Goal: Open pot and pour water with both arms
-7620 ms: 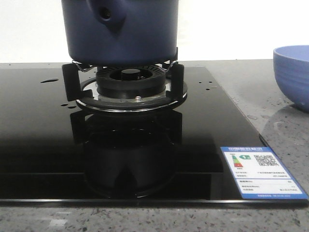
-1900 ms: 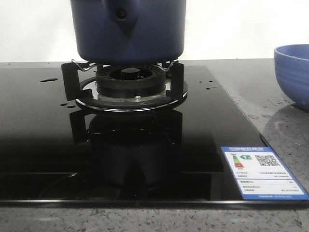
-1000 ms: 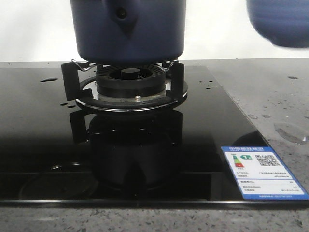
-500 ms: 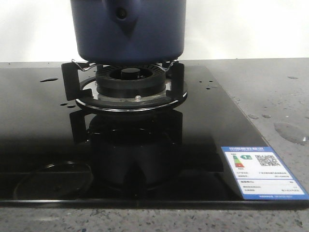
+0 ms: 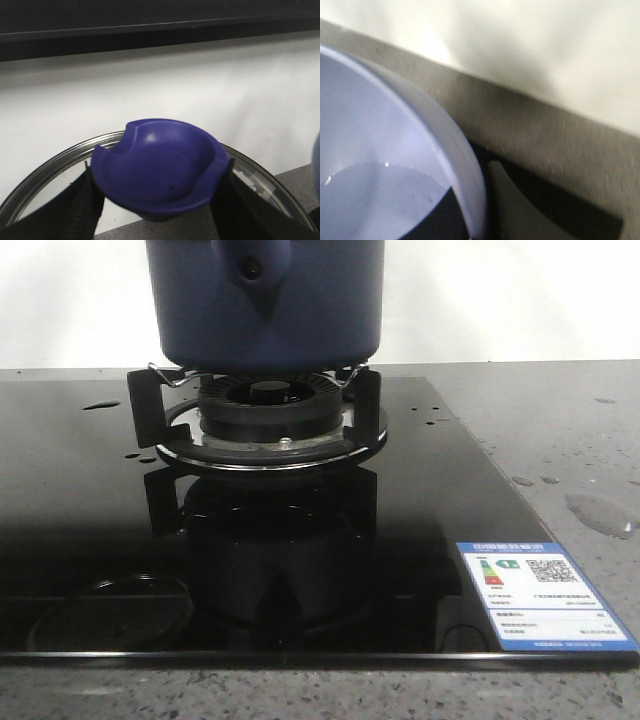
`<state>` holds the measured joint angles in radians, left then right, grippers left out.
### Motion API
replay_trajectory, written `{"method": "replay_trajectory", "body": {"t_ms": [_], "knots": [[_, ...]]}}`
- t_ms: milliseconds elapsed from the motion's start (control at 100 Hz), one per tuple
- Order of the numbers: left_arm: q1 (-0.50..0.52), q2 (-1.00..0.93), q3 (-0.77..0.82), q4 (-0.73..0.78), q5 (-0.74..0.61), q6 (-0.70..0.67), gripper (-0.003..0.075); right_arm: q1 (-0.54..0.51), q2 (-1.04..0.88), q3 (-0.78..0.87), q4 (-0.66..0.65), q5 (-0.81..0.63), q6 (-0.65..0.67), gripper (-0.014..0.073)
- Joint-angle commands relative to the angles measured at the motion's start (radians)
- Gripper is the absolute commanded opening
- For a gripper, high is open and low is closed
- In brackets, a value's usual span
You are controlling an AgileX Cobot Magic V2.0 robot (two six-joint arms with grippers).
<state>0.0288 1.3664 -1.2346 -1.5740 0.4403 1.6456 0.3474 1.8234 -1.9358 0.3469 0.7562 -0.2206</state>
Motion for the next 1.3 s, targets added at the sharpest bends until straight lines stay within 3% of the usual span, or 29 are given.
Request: {"method": "replay_trajectory", "body": {"t_ms": [0, 330, 680, 1100, 1290], "knots": [[0.001, -0.037, -0.041, -0.058, 0.004, -0.011, 0.0344, 0.022, -0.070, 0.023, 0.036, -0.214, -0.052, -0.0044], [0.001, -0.037, -0.041, -0.058, 0.004, -0.011, 0.0344, 0.110, -0.179, 0.374, 0.022, -0.796, -0.149, -0.0046], [0.001, -0.037, -0.041, -0.058, 0.004, -0.011, 0.0344, 0.158, -0.219, 0.591, 0.006, -1.197, -0.149, -0.0046], [0.001, -0.037, -0.041, -0.058, 0.004, -0.011, 0.0344, 0.164, -0.196, 0.614, -0.010, -1.321, -0.149, -0.0046], [0.001, -0.037, -0.041, -0.058, 0.004, -0.011, 0.0344, 0.166, -0.196, 0.665, -0.093, -1.505, -0.149, -0.0046]]}}
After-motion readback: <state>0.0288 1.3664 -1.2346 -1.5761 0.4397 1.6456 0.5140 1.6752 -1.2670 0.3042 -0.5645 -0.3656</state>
